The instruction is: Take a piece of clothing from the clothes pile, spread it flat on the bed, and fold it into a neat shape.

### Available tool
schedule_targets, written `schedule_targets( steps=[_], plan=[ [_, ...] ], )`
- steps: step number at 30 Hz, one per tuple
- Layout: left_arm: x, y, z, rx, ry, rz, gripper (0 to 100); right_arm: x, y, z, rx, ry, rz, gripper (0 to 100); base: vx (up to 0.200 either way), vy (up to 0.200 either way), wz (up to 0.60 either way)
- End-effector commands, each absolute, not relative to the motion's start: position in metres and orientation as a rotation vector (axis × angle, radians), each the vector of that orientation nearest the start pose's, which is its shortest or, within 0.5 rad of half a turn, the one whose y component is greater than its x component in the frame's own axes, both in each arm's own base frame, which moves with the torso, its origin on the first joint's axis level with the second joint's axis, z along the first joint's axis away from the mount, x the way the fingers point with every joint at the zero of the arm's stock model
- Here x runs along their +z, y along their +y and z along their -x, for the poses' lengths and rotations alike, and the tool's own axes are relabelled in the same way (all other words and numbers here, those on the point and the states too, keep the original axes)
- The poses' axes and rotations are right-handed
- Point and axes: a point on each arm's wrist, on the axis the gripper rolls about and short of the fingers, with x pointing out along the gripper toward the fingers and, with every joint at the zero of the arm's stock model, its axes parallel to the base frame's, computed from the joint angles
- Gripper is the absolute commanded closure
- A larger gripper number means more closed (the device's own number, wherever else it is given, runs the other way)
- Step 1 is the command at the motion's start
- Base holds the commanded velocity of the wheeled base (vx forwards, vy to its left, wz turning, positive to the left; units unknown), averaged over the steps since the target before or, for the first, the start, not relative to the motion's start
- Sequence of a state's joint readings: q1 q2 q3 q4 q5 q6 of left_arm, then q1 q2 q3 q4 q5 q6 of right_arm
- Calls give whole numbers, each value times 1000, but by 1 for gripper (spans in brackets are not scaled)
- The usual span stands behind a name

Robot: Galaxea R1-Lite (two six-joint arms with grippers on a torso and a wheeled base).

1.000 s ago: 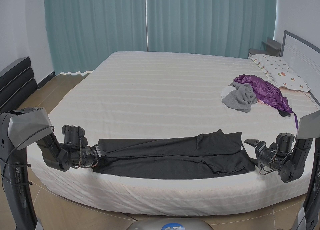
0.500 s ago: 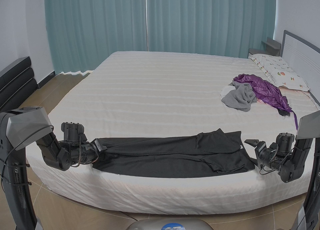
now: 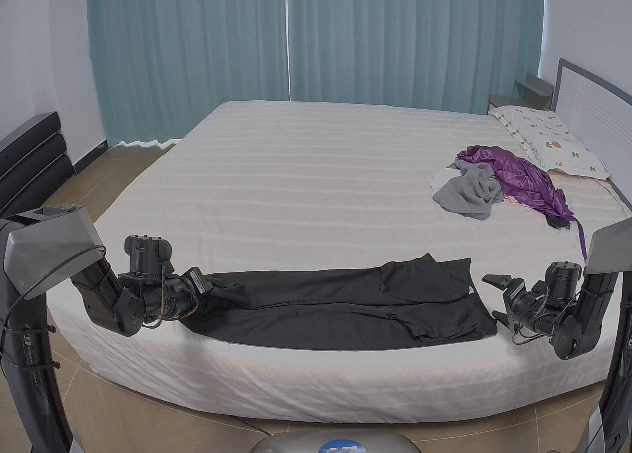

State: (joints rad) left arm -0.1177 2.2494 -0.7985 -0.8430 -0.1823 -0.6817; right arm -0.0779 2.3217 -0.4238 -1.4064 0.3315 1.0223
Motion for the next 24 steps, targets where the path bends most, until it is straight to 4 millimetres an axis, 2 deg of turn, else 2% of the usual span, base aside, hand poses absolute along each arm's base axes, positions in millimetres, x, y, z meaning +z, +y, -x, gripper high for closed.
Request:
schedule_targets(
  steps=[1, 8, 12, 24],
  plan=[
    [24, -55, -364, -94, 655, 669, 100, -17, -17, -309, -18, 570, -1098, 0, 0, -200, 0],
    [57, -73, -355, -151, 650, 655, 100, -17, -17, -309, -18, 570, -1096, 0, 0, -200, 0],
    [59, -83, -352, -165, 679, 641, 100, -17, -17, -309, -18, 570, -1098, 0, 0, -200, 0],
    [71, -131, -355, -206, 721, 577, 100, -17, -17, -309, -18, 570, -1098, 0, 0, -200, 0]
  ],
)
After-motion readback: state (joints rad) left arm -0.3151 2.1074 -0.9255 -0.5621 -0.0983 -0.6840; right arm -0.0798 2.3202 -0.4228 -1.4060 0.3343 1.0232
